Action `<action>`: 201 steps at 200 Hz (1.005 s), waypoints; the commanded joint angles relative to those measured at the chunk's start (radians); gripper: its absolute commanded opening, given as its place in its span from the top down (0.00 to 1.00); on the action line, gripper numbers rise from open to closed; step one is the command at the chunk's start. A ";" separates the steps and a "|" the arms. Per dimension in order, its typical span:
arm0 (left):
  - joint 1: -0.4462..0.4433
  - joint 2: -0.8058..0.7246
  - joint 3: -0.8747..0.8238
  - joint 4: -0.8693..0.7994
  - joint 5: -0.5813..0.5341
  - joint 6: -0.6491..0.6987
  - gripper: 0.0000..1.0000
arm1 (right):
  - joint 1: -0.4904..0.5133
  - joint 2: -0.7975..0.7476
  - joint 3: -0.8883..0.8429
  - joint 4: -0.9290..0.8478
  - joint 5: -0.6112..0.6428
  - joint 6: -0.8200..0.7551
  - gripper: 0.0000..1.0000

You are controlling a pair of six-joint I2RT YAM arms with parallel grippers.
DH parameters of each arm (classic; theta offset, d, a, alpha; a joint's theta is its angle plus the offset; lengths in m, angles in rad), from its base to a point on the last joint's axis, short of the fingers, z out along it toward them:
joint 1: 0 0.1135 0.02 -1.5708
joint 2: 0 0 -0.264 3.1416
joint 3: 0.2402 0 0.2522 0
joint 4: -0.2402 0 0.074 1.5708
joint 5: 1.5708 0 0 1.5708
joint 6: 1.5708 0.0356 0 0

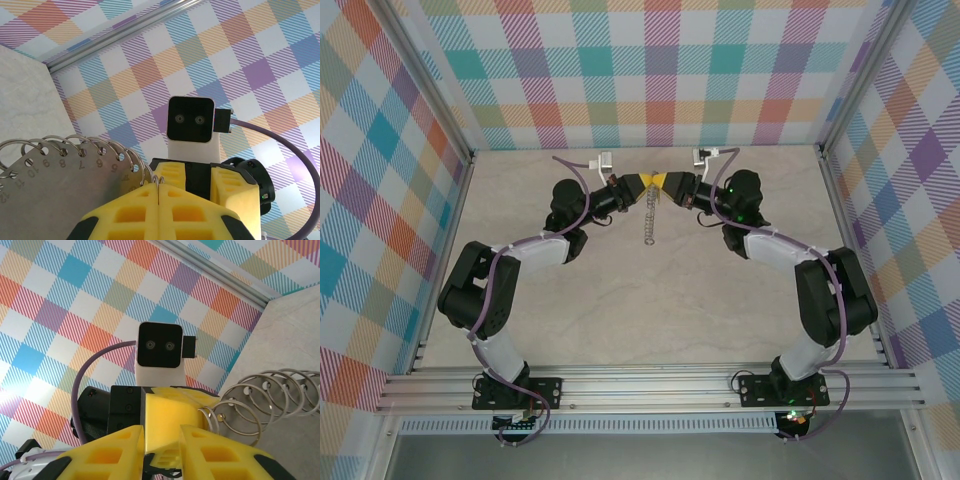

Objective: Put the keys on the keyring

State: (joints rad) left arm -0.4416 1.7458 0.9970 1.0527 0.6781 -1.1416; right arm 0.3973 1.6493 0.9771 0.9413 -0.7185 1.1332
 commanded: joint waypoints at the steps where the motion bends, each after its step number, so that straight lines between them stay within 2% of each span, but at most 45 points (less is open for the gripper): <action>1: 0.001 0.001 0.003 0.082 0.012 -0.013 1.00 | 0.011 0.015 0.021 0.006 -0.010 -0.017 0.74; 56: 0.002 -0.007 -0.004 0.074 0.015 -0.005 1.00 | -0.049 -0.064 -0.030 -0.015 0.043 -0.026 0.71; 98: 0.001 -0.009 -0.002 0.068 0.018 0.003 1.00 | -0.061 -0.132 -0.028 -0.107 0.060 -0.070 0.70; 125: 0.001 -0.006 0.000 0.073 0.018 0.000 1.00 | -0.059 -0.123 -0.026 -0.103 0.060 -0.062 0.69; 173: 0.002 -0.010 -0.002 0.075 0.018 0.000 1.00 | -0.034 -0.072 -0.014 -0.081 0.061 -0.050 0.61; 201: 0.002 -0.008 -0.002 0.074 0.018 0.000 1.00 | -0.017 -0.044 -0.002 -0.072 0.058 -0.046 0.61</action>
State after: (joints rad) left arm -0.4416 1.7458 0.9966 1.0527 0.6872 -1.1408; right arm 0.3641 1.5784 0.9524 0.8436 -0.6621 1.0920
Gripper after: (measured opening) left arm 0.049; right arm 0.396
